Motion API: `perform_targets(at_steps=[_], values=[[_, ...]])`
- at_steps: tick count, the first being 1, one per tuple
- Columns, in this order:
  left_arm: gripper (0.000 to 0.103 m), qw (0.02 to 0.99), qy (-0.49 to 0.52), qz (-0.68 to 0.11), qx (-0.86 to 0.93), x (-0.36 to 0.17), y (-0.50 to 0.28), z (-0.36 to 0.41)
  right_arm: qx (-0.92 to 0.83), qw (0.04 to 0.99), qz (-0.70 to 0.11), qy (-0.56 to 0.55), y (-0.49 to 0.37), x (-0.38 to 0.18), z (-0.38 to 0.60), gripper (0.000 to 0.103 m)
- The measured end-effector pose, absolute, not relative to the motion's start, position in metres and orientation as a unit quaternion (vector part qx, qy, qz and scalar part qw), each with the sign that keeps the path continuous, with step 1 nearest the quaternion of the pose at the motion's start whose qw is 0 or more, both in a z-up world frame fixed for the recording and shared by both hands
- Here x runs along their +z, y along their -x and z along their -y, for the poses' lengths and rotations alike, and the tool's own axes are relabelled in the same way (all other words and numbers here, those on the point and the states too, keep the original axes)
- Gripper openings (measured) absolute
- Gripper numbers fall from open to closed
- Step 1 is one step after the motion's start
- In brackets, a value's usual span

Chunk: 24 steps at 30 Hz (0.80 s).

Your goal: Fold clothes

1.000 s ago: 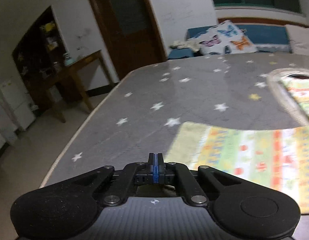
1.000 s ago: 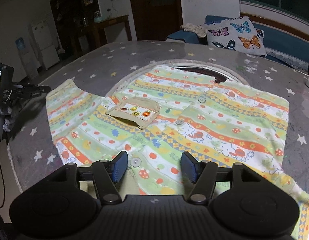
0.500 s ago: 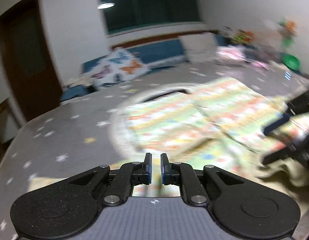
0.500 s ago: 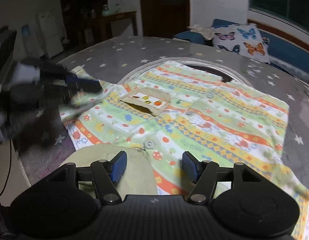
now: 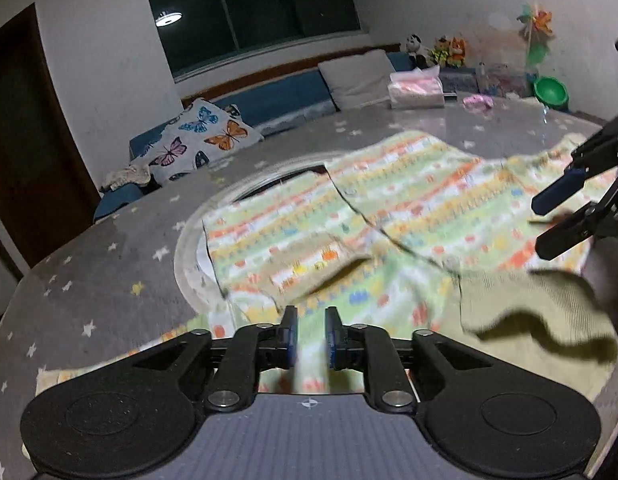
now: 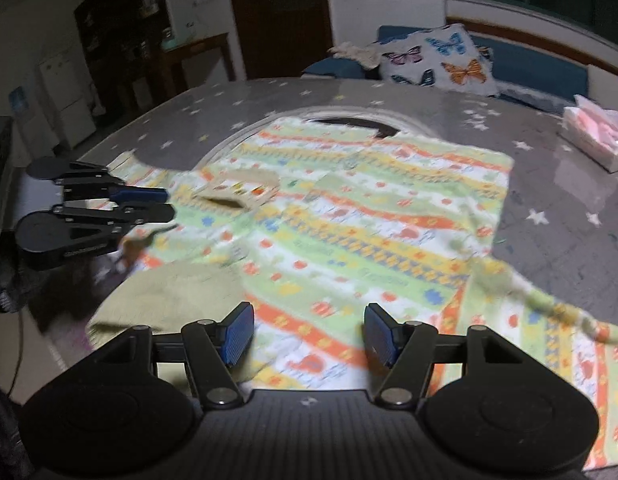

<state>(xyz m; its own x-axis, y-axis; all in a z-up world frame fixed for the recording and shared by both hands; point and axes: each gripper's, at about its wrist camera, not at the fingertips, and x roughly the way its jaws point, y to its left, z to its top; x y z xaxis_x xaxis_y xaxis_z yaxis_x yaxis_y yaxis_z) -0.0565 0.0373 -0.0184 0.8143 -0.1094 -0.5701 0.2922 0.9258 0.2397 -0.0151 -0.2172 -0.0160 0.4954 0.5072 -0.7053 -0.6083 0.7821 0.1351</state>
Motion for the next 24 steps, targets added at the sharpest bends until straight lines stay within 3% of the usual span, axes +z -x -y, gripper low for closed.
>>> perform_targets(at_steps=[3, 7, 24], values=[[0.045, 0.941, -0.149, -0.282, -0.114, -0.012, 0.051, -0.032, 0.303, 0.866, -0.393, 0.052, 0.006, -0.024, 0.226, 0.061], [0.056, 0.94, -0.145, -0.278, -0.135, -0.009, 0.046, -0.018, 0.295, 0.872, -0.39, 0.034, 0.004, -0.021, 0.241, 0.061], [0.059, 0.911, -0.188, -0.291, -0.225, -0.029, 0.048, 0.041, 0.137, 0.913, -0.383, -0.023, 0.008, -0.028, 0.339, 0.059]])
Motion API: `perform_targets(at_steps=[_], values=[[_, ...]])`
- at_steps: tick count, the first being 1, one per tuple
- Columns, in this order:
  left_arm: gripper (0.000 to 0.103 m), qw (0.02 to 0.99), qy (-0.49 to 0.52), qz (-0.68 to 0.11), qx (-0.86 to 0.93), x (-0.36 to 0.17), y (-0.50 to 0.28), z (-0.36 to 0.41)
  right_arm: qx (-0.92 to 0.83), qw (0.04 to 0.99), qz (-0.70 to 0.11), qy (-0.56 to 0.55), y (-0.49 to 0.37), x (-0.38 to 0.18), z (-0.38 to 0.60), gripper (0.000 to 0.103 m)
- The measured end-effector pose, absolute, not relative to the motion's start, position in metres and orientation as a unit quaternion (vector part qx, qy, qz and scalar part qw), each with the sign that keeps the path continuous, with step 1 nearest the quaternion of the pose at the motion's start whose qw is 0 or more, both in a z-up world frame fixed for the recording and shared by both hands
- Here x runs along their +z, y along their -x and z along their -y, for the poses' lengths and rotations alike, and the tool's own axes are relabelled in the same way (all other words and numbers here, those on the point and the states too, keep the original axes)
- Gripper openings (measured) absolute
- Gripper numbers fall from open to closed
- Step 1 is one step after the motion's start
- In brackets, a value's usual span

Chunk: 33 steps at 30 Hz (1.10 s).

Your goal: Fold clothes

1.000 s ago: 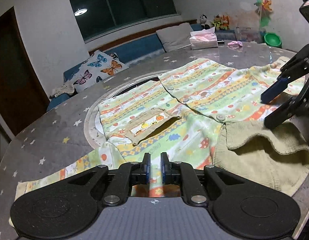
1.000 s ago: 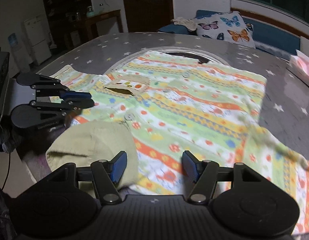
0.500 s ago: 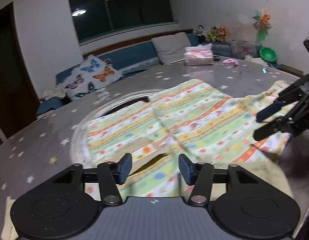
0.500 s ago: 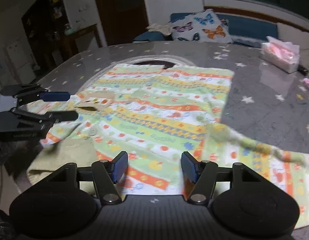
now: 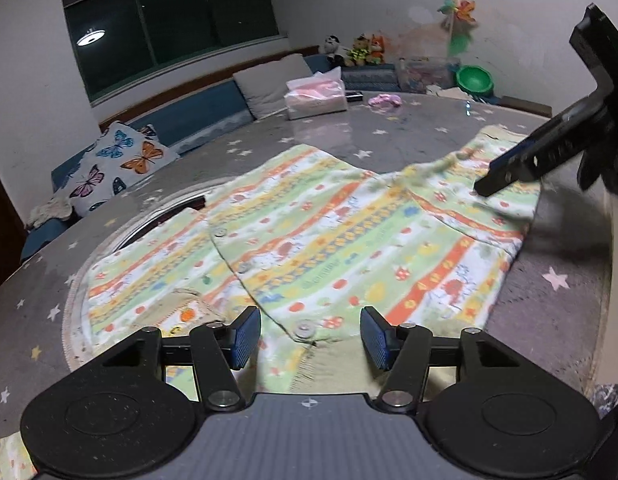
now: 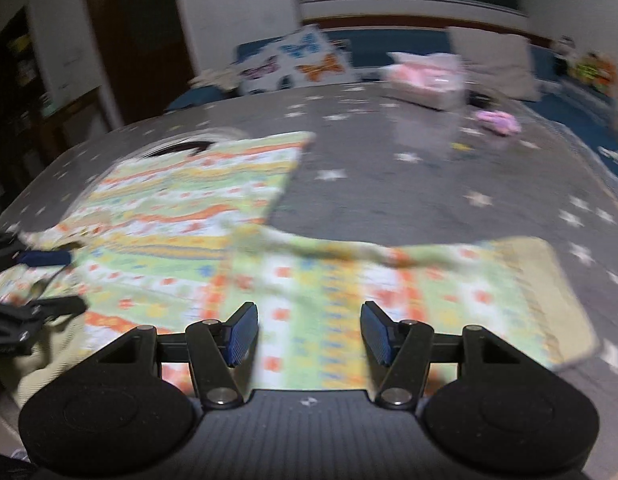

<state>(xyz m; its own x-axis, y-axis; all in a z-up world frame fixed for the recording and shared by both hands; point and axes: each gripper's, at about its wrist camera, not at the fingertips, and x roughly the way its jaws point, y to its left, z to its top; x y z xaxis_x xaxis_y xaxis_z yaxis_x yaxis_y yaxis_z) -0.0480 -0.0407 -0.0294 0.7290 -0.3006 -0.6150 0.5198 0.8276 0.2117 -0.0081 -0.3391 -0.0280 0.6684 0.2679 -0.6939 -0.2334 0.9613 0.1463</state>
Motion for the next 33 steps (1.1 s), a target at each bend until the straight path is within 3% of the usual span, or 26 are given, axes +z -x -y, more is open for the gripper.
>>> perform_targets(at_steps=[7, 8, 9, 11, 12, 20, 28, 30, 33], values=[[0.059, 0.908, -0.191, -0.294, -0.23, -0.031, 0.046, 0.047, 0.032, 0.929, -0.367, -0.03, 0.012, -0.034, 0.4, 0.059], [0.059, 0.908, -0.191, -0.294, -0.23, -0.03, 0.047, 0.048, 0.021, 0.931, -0.363, -0.037, 0.013, -0.035, 0.409, 0.057], [0.059, 0.907, -0.192, -0.295, -0.23, -0.03, 0.047, 0.048, 0.016, 0.932, -0.359, -0.043, 0.013, -0.035, 0.416, 0.047], [0.059, 0.907, -0.193, -0.296, -0.23, -0.03, 0.047, 0.049, 0.009, 0.934, -0.353, -0.055, 0.015, -0.036, 0.429, 0.039], [0.059, 0.907, -0.193, -0.296, -0.229, -0.03, 0.047, 0.049, 0.006, 0.934, -0.351, -0.06, 0.015, -0.036, 0.432, 0.038], [0.067, 0.908, -0.199, -0.288, -0.23, -0.023, 0.05, 0.053, -0.038, 0.938, -0.337, -0.065, 0.019, -0.035, 0.447, 0.039], [0.088, 0.912, -0.194, -0.281, -0.228, -0.017, 0.047, 0.064, -0.057, 0.938, -0.336, -0.059, 0.018, -0.045, 0.447, 0.042], [0.09, 0.913, -0.191, -0.281, -0.227, -0.016, 0.045, 0.069, -0.056, 0.939, -0.334, -0.065, 0.019, -0.045, 0.446, 0.02], [0.091, 0.914, -0.192, -0.28, -0.224, -0.015, 0.041, 0.077, -0.05, 0.94, -0.327, -0.084, 0.021, -0.041, 0.444, 0.008]])
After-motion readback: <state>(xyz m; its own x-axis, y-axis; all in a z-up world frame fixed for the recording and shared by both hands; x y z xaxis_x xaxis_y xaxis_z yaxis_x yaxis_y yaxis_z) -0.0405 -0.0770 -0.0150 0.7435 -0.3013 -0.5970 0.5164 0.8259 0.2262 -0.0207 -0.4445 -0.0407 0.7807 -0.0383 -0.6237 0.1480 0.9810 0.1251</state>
